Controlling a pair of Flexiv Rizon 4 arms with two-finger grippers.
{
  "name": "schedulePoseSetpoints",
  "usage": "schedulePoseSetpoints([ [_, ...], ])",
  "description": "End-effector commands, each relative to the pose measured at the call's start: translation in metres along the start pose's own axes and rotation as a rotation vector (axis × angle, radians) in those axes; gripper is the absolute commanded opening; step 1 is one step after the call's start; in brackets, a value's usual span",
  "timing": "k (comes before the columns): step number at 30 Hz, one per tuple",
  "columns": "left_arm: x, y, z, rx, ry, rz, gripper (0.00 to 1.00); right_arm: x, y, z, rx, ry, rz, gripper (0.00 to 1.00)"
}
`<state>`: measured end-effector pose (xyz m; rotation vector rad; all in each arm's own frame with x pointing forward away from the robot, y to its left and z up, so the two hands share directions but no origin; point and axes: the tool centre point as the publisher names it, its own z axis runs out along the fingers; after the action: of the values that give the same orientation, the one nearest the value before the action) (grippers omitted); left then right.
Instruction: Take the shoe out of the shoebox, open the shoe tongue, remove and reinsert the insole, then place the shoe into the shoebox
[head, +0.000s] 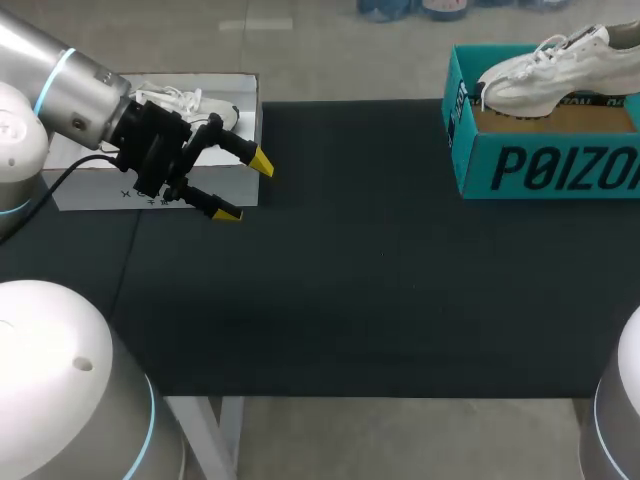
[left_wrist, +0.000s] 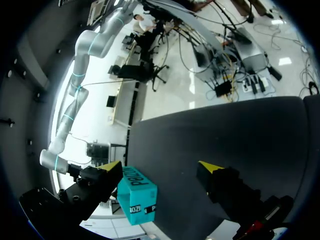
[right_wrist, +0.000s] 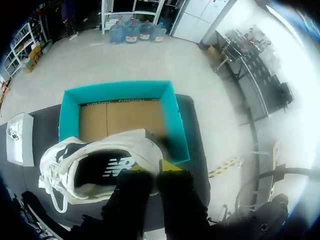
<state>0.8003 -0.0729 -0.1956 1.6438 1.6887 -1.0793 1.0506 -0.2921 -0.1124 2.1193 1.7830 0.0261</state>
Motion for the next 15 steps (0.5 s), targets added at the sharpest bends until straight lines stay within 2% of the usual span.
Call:
schedulePoseSetpoints([
  [1, 0.000, 0.000, 0.000, -0.001, 0.003, 0.000, 1.00, -0.015, 0.018, 0.016, 0.012, 0.008, 0.039, 0.00],
  [7, 0.000, 0.000, 0.000, -0.001, 0.003, 0.000, 1.00, -0.032, 0.033, 0.037, 0.010, 0.022, 0.091, 0.00],
  [15, 0.000, 0.000, 0.000, -0.001, 0.003, 0.000, 1.00, -0.032, 0.028, 0.059, 0.021, 0.022, 0.100, 0.00],
])
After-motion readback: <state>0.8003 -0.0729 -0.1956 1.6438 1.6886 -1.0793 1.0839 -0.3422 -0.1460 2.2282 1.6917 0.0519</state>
